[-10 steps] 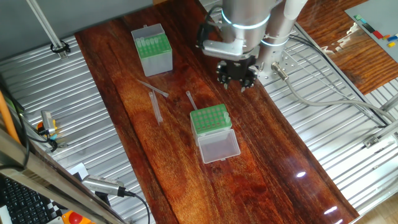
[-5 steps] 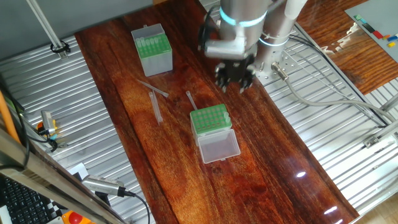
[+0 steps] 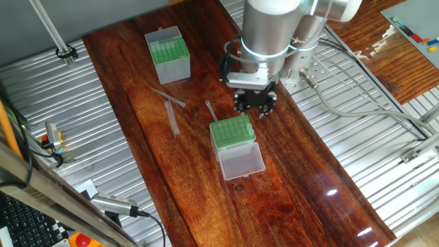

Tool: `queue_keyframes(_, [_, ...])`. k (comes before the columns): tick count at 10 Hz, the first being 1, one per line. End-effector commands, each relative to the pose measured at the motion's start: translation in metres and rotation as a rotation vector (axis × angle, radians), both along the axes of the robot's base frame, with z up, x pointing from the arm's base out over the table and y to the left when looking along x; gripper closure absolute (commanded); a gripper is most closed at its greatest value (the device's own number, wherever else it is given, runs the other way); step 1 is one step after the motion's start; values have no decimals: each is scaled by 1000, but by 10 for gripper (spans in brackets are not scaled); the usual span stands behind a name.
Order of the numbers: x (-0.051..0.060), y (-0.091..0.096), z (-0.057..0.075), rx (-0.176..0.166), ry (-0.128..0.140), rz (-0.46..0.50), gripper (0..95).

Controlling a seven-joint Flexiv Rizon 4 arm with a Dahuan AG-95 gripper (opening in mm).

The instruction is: Transfer all large pipette tips from one holder to another

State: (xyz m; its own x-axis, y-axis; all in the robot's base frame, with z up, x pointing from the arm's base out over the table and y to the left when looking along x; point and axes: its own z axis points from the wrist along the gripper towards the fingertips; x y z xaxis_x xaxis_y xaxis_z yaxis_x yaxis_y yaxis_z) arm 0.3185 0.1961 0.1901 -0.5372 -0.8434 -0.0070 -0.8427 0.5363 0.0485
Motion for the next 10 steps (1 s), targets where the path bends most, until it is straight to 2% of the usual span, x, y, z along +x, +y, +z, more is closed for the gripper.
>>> queue_keyframes(1, [0,1,0,-7,29,4,570])
queue_keyframes(3, [0,1,0,-15,51,10,570])
queue_keyframes(4, [-2,1,-1,-26,51,12,570])
queue_keyframes(5, [-1,1,-8,-25,49,9,570])
queue_keyframes(6, [6,-4,-30,-7,39,16,570])
queue_keyframes(8, [10,1,-52,1,27,8,570])
queue_keyframes(9, [9,6,-55,1,27,1,570])
queue_keyframes(10, [9,8,-49,-16,27,4,570])
